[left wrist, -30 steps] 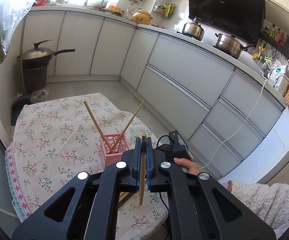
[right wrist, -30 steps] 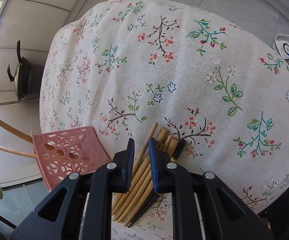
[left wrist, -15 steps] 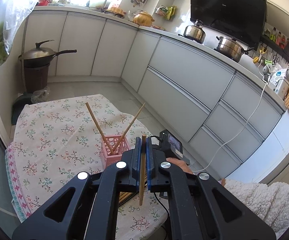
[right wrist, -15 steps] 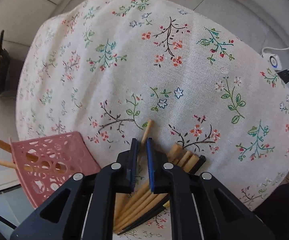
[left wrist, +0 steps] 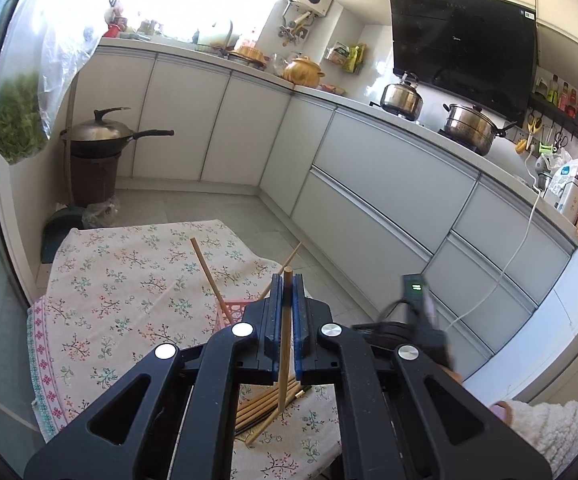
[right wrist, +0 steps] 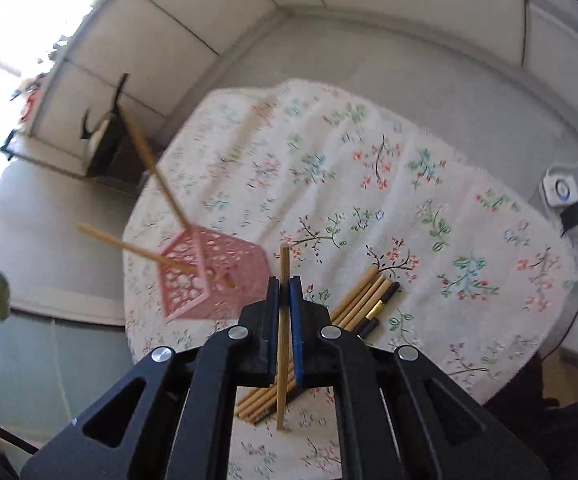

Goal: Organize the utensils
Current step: 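Lower both chopsticks into the pink basket while opening the left tool to release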

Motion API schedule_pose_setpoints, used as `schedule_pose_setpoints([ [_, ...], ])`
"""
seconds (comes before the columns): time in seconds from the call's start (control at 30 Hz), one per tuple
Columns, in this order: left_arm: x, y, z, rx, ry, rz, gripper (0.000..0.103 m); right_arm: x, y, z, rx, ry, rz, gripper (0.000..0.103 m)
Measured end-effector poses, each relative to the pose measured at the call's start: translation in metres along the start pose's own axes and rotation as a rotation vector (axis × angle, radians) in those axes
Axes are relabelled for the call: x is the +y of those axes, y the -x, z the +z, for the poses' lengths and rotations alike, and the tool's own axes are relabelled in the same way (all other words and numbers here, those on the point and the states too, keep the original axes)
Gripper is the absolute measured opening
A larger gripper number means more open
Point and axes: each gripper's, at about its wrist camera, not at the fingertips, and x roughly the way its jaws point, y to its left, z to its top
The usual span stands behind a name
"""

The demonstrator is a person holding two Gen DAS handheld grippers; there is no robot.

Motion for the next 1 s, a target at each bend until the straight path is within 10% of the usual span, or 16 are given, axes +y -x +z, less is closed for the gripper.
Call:
schedule_pose_setpoints([
  [0.57, -0.012, -0.008, 0.063, -0.125, 0.056, 0.112, 0.004, 0.030, 0.178, 0.029, -0.228, 0.150, 0.141, 0.005],
  [1.0, 0.016, -0.080, 0.075, -0.108, 0.092, 0.239, 0.004, 0.070, 0.160, 0.068, -0.221, 0.218, 0.152, 0.006],
])
